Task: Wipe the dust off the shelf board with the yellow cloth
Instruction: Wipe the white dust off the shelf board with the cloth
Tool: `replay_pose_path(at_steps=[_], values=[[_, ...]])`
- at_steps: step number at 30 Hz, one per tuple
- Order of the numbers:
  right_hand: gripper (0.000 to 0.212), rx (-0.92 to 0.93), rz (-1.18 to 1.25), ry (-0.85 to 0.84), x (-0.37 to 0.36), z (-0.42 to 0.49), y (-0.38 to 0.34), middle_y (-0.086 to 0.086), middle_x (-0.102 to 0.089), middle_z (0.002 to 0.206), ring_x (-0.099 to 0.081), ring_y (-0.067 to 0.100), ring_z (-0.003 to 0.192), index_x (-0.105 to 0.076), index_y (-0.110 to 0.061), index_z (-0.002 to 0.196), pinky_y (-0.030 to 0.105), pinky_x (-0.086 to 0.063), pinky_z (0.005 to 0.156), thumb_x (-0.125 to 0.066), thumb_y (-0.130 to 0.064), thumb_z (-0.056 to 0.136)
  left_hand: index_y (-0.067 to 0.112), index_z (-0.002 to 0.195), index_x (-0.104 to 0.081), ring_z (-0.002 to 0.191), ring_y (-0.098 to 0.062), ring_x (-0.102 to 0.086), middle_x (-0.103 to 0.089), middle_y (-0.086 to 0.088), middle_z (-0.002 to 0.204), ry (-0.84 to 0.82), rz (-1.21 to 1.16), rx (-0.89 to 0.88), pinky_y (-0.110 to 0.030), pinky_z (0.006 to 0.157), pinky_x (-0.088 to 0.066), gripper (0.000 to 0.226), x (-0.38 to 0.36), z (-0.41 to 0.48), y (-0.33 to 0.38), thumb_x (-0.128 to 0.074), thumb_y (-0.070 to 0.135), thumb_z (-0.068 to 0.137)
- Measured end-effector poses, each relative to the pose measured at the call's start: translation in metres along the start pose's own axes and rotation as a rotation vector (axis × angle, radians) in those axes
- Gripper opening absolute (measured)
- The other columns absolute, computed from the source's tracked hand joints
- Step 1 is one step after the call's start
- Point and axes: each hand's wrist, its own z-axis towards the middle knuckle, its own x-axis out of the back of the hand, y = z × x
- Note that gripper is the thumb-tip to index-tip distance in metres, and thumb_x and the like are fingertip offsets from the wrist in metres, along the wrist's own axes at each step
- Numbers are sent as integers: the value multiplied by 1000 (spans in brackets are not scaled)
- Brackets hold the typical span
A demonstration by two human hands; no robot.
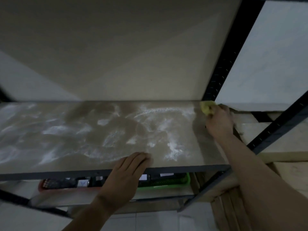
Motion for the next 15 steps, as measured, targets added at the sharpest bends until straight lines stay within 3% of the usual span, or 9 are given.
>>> replay_pose_path(at_steps=[2,5,9,11,13,15], values=[[40,-76,-100,-171,-10,17,-2,20,-44,137,-41,44,122,-53,-8,129,47,-38,103,-46,-12,90,21,147,-44,138,-17,-40,-50,2,149,-16,-39,-32,-33,114,-39,78,6,3,-2,-58,1,74],[40,54,-172,-241,-25,17,-12,16,-48,136,-41,41,122,-55,-14,127,44,-38,100,-43,-13,88,23,142,-52,129,-14,-47,-55,3,144,-34,-68,-68,-30,102,-48,71,15,6,-9,-74,9,75],[36,453,1,-252,-38,-16,-23,12,-61,128,-56,34,115,-69,-15,114,40,-45,100,-49,-7,85,22,140,-53,128,-17,-49,-54,1,144,-17,-29,-124,-28,106,-33,51,15,5,-16,-55,24,89],[36,523,139,-246,-29,-26,-22,8,-61,129,-57,27,117,-70,-15,115,34,-43,103,-54,-2,86,20,138,-56,128,-19,-48,-55,-1,143,-5,-22,-127,-28,104,-30,50,12,5,-15,-56,22,88],[34,452,181,-195,-16,-18,-20,9,-63,126,-59,25,114,-68,-11,118,27,-41,100,-54,-1,88,19,137,-56,127,-19,-47,-56,-2,142,22,-19,-134,-28,102,-30,51,12,7,-14,-57,20,86],[33,267,165,-58,-12,8,-9,15,-61,123,-59,31,108,-62,-8,122,32,-45,95,-52,-8,90,19,137,-54,127,-19,-48,-56,-2,142,52,-11,-143,-28,101,-31,51,12,9,-14,-55,20,86]])
